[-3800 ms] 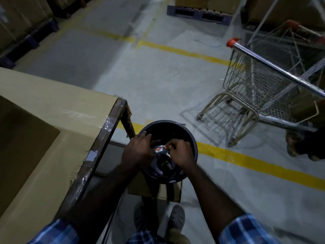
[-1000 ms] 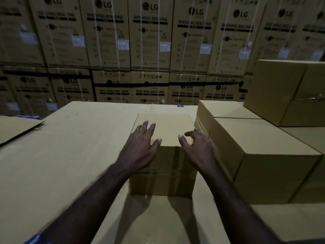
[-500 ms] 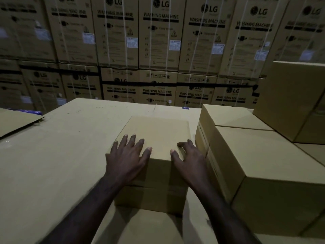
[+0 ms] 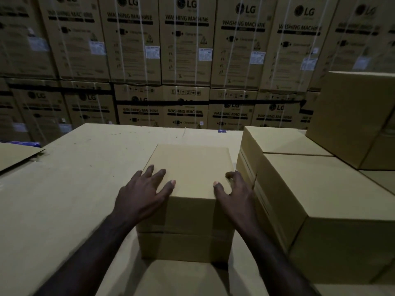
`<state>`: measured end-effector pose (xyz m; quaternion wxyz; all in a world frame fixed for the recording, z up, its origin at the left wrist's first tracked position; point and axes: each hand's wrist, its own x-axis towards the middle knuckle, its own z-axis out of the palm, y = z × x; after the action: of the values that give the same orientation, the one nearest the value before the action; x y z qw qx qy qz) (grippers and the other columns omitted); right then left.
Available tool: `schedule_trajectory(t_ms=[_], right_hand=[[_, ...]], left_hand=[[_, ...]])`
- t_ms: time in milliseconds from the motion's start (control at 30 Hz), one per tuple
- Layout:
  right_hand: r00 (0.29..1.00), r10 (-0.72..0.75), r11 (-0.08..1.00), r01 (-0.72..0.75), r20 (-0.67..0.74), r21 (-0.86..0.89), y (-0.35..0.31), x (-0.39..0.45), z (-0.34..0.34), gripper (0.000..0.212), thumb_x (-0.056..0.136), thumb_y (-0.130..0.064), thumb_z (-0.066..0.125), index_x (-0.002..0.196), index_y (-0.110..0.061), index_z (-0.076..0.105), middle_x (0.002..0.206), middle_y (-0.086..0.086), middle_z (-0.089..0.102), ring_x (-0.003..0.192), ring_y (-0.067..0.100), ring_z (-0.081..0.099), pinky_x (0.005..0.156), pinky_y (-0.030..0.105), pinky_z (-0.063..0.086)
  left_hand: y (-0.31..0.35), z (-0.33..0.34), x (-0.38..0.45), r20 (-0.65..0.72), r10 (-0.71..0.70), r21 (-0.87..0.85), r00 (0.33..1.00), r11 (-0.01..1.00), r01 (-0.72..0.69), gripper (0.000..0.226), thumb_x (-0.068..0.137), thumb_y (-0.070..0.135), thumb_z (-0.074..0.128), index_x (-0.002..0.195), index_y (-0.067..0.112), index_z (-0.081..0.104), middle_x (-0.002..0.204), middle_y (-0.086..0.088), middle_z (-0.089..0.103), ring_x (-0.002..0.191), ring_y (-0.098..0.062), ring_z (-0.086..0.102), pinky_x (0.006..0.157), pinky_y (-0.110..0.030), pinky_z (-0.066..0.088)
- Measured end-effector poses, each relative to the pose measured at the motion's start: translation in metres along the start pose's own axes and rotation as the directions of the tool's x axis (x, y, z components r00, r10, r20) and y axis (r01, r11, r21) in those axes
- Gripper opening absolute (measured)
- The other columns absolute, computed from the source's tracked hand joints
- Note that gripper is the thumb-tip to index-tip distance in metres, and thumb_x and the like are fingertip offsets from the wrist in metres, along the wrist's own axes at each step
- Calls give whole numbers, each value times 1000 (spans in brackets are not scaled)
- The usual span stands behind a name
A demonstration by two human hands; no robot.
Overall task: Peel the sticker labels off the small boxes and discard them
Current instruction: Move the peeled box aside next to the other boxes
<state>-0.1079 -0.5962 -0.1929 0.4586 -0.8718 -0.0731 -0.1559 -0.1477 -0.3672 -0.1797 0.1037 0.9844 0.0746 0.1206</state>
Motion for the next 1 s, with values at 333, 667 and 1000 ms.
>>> schedule_trajectory(t_ms=[333,667,1000], right_hand=[[965,259,898,-228,-35,376,5,5,5,58,87,-25,67,141,-23,44,130,0,54,111,18,53,88,42,53],[960,272,865,-215,-64,453,-13,29,1,57,83,-24,69,138,-26,52,133,0,54,115,21,53,95,46,51],[985,49,875,38,-165,482,-91,71,-45,63,76,-31,66,137,-24,52,130,0,55,109,18,56,87,40,54]], left_hand=[[-14,9,-1,-82,-249,-576,965,802,158,69,84,53,64,145,26,42,159,-10,21,140,-32,33,110,-45,31],[-8,-23,21,-133,-205,-734,970,678,42,64,82,36,73,138,13,52,142,-9,51,130,-26,47,104,-42,41],[2,-108,60,-340,-138,-740,930,650,-173,64,82,38,72,139,17,50,143,-11,48,124,-26,50,95,-43,51]])
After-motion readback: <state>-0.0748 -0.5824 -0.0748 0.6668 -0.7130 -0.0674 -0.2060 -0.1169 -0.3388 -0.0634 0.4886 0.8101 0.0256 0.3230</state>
